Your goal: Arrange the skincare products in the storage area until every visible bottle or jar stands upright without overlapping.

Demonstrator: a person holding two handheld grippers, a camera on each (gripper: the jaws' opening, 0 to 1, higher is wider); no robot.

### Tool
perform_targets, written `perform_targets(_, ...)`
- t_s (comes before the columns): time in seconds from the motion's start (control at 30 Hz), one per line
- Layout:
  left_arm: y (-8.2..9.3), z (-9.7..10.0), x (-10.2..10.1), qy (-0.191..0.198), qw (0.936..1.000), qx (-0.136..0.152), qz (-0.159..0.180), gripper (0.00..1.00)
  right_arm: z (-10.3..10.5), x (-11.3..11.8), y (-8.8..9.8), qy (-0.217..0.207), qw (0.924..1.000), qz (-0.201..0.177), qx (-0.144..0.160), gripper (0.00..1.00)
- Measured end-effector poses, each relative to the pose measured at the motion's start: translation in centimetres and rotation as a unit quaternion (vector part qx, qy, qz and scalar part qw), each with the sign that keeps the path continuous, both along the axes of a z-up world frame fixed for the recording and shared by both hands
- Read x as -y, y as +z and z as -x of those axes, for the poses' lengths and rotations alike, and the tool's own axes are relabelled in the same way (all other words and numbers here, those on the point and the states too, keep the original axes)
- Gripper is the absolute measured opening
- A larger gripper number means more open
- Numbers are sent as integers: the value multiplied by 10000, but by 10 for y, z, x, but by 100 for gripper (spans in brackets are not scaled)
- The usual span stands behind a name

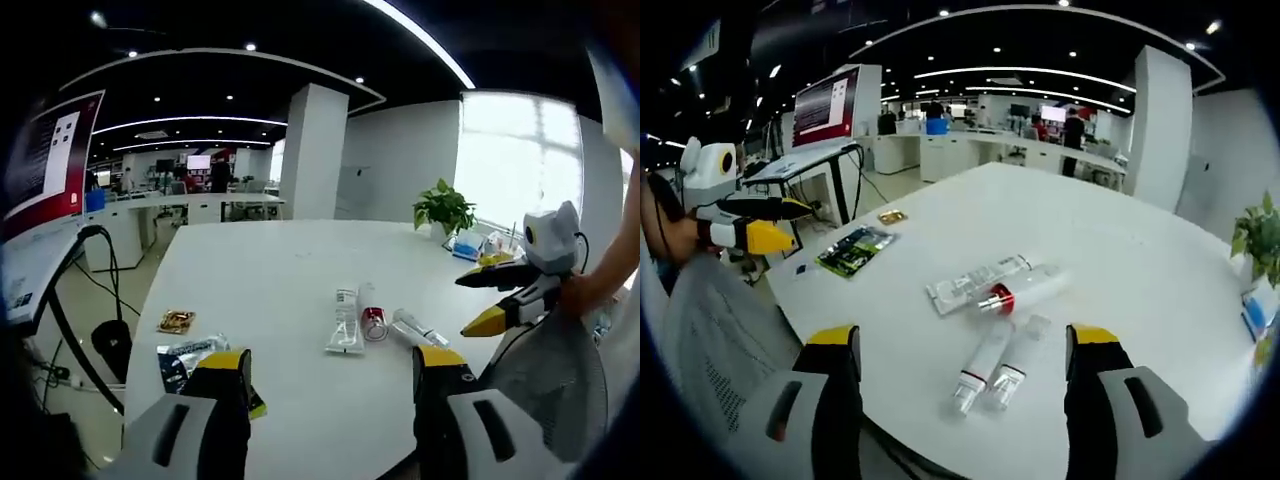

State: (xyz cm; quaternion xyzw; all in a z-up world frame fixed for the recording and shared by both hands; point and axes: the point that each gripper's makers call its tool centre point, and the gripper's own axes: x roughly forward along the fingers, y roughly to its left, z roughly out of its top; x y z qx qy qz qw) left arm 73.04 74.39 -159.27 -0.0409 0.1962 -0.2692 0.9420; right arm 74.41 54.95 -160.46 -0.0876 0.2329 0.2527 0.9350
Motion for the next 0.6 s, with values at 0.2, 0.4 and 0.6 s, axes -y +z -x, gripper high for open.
perform_targets(0.2, -3, -3, -6, 118, 9998, 3, -142, 67, 3, -7, 10, 197, 9996, -189, 118, 76)
perform_targets(0.4, -2, -5, -10, 209, 9995, 66, -212, 67, 9, -15, 33, 437, 9963, -393, 620, 73)
perform_targets(0.6, -2, -5, -11, 227, 9992, 116, -305, 67, 8, -12, 32, 447, 9965, -388, 584, 70)
